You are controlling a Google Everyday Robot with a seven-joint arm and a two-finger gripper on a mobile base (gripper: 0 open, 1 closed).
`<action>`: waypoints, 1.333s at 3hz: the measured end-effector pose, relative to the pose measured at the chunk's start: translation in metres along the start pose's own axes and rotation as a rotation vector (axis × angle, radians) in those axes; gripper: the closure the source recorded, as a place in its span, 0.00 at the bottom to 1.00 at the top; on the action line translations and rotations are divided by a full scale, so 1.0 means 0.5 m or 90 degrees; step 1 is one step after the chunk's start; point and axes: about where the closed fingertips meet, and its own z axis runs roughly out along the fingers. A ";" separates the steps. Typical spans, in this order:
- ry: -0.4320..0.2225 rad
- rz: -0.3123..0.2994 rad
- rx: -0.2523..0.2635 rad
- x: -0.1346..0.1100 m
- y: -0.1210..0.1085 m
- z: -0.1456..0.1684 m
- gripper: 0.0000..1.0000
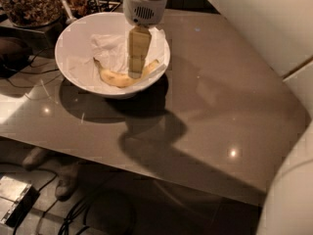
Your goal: Pick banana from white bowl
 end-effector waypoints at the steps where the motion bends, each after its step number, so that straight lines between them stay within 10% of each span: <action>1: -0.012 0.003 -0.042 -0.023 -0.021 0.040 0.12; 4: 0.053 0.034 -0.129 -0.029 -0.016 0.196 0.28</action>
Offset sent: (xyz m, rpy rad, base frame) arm 0.0264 0.0275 -0.0627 -0.0567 0.2512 0.0035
